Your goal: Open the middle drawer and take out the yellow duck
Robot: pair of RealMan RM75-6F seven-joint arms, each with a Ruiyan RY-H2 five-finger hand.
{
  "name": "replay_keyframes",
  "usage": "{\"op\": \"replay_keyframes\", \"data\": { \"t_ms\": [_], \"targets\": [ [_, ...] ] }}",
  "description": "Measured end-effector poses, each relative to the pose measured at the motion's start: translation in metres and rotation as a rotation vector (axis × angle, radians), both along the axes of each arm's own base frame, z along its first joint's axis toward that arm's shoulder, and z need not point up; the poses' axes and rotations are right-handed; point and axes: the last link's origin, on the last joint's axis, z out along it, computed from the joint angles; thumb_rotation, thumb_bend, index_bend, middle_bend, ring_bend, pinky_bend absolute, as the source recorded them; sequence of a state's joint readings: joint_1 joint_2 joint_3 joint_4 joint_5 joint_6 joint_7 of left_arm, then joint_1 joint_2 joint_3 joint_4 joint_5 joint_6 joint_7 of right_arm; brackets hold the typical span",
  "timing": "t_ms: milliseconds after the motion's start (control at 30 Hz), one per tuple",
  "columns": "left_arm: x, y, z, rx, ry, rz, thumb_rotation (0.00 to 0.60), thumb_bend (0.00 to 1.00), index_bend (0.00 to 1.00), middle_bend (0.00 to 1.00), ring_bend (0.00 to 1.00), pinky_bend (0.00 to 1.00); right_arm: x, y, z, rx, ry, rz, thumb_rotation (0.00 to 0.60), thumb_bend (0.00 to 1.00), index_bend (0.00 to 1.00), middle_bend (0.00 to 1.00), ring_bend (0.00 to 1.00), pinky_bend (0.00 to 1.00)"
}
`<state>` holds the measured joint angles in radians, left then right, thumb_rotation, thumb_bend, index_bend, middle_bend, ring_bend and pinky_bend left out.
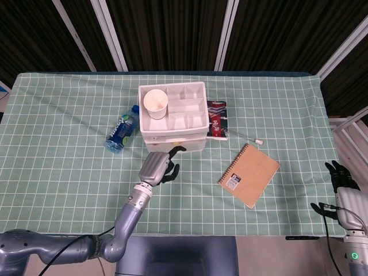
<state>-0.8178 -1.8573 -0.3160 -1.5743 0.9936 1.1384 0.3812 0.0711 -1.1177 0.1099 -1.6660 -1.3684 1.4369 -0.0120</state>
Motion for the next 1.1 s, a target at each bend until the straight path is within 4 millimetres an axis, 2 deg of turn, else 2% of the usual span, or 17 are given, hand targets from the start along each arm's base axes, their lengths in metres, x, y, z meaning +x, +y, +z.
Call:
{"op": "replay_keyframes", "data": {
  "t_ms": [167,500,1100],
  "targets": [
    [-0.002,0.007,0.004,0.041,0.081,0.001,0.600,0.54,0.25,1.00,1.00,1.00,0.000,0.000,0.000,0.000,-0.003,-0.002,0.600,0.05,0.00,0.00,0.00,0.23],
    [-0.009,0.017,0.006,0.056,0.134,0.043,0.600,0.54,0.25,1.00,1.00,1.00,-0.001,0.000,0.000,-0.001,-0.004,-0.005,0.600,0.05,0.00,0.00,0.00,0.23],
    [-0.016,0.018,0.001,0.031,0.166,0.080,0.600,0.54,0.25,1.00,1.00,1.00,-0.001,0.001,0.000,0.000,-0.010,-0.010,0.600,0.05,0.00,0.00,0.00,0.23]
  ]
}}
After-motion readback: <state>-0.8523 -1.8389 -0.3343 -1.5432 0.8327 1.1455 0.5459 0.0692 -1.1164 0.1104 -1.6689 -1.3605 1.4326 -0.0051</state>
